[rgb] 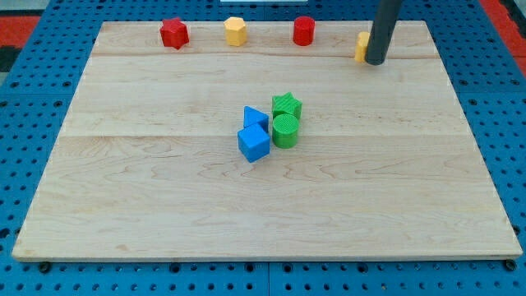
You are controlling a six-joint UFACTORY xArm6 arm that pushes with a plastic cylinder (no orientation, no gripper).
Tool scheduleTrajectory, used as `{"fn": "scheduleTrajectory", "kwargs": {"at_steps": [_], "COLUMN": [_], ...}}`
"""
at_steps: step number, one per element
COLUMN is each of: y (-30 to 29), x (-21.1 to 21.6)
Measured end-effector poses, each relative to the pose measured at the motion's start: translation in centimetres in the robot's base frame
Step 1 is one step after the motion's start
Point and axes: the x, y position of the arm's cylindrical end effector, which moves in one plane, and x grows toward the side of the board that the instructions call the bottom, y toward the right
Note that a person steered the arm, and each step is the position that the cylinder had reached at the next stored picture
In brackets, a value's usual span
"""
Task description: Take the yellow heart to the right of the red circle
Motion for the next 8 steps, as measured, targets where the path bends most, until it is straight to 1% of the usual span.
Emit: {"fn": "scheduleTrajectory", "kwargs": {"at_steps": [1, 2, 3, 4, 5, 6, 8], "y": [0.1, 0.2, -2.0, -6.0, -4.2, -1.0, -0.2], "x": [-1.3, -1.6, -1.2, -1.4, -2.0, -2.0, -4.1]}}
